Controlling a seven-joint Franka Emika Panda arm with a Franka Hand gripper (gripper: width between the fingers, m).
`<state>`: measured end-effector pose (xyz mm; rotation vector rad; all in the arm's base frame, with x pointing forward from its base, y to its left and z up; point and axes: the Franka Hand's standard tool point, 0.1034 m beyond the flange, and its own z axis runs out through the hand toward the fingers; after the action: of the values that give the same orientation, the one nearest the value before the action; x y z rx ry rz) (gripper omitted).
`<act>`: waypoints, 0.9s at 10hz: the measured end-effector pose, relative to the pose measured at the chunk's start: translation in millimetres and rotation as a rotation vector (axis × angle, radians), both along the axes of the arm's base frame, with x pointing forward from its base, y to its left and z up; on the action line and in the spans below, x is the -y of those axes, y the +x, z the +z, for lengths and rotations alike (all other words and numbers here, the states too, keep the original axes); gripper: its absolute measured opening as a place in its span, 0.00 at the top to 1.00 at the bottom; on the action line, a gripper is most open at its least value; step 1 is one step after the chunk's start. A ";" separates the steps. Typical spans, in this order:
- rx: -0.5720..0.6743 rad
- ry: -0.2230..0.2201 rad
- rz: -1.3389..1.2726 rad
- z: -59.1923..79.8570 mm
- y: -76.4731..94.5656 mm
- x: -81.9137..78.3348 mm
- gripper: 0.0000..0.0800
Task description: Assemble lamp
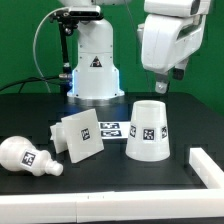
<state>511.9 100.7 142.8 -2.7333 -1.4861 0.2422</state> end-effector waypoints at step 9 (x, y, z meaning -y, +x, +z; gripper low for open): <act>0.092 0.092 -0.030 18.7 -54.7 76.0 0.13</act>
Offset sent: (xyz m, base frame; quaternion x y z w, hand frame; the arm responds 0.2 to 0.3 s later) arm 0.0000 0.0000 0.0000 0.0000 0.0000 0.0000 1.0000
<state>457.2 24.7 161.5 -2.7253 -1.4369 0.0465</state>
